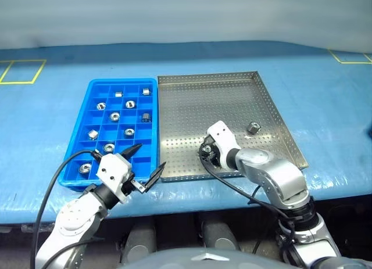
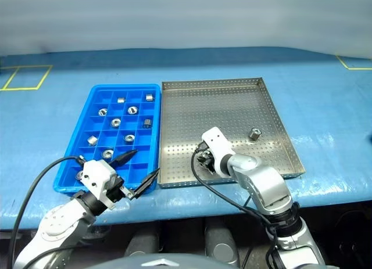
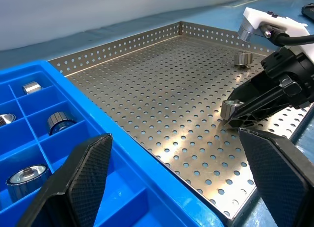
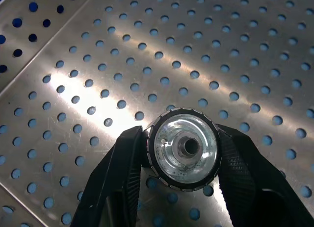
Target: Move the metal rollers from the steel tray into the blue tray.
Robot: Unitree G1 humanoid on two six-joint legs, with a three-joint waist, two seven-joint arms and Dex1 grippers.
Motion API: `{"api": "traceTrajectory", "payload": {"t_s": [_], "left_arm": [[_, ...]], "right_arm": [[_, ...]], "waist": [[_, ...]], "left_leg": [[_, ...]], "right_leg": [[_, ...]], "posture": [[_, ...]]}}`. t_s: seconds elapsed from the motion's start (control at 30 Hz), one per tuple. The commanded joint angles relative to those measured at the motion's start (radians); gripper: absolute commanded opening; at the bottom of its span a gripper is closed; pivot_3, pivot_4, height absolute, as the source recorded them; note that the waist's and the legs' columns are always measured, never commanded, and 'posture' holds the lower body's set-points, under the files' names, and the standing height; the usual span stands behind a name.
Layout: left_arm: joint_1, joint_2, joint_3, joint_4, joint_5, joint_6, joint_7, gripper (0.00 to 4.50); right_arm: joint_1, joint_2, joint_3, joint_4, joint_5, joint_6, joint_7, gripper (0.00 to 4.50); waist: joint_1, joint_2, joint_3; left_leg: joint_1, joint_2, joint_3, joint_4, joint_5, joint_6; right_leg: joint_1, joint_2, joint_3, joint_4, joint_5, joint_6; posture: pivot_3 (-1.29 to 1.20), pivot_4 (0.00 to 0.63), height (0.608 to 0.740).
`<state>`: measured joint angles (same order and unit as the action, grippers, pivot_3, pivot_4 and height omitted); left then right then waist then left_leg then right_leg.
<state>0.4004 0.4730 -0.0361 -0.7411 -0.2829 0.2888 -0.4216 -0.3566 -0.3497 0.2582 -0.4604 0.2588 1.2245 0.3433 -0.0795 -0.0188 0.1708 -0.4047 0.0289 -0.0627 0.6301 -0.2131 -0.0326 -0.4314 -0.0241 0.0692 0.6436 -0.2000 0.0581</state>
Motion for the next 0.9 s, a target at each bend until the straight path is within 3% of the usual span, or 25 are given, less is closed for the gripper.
{"api": "traceTrajectory", "payload": {"t_s": [0.03, 0.4, 0.63, 0.9], "left_arm": [[0.005, -0.017, 0.025, -0.016, 0.024, -0.049, 0.014, 4.50], [0.134, -0.093, 0.115, -0.097, 0.092, -0.119, 0.099, 4.50], [0.292, -0.166, 0.137, -0.164, 0.120, -0.161, 0.137, 4.50], [0.394, -0.217, 0.120, -0.203, 0.146, -0.194, 0.154, 4.50]], "right_arm": [[-0.080, 0.022, 0.017, 0.006, -0.012, -0.074, 0.002, 1.84], [-0.285, 0.168, 0.119, 0.158, -0.027, -0.265, 0.056, 1.84], [-0.307, 0.249, 0.218, 0.249, -0.039, -0.365, 0.118, 1.84], [-0.314, 0.268, 0.262, 0.379, -0.085, -0.459, 0.174, 1.84]], "waist": [[0.002, 0.000, 0.000], [0.030, 0.000, 0.000], [0.073, 0.000, 0.001], [0.126, 0.000, 0.001]], "left_leg": [[0.000, 0.000, 0.000, 0.000, 0.000, 0.000], [0.000, 0.000, -0.001, -0.003, 0.000, 0.000], [0.000, 0.000, -0.001, -0.003, 0.000, 0.000], [-0.002, 0.000, -0.001, -0.002, 0.000, 0.000]], "right_leg": [[0.000, 0.000, 0.000, 0.000, 0.000, 0.000], [0.000, 0.000, -0.001, -0.001, 0.000, 0.000], [0.000, 0.000, -0.001, -0.001, 0.000, -0.001], [-0.002, -0.001, -0.002, -0.002, -0.001, -0.001]], "posture": [[0.01, 0.150, 0.740], [0.16, 0.150, 0.740], [0.28, 0.150, 0.740], [0.35, 0.150, 0.740]]}}
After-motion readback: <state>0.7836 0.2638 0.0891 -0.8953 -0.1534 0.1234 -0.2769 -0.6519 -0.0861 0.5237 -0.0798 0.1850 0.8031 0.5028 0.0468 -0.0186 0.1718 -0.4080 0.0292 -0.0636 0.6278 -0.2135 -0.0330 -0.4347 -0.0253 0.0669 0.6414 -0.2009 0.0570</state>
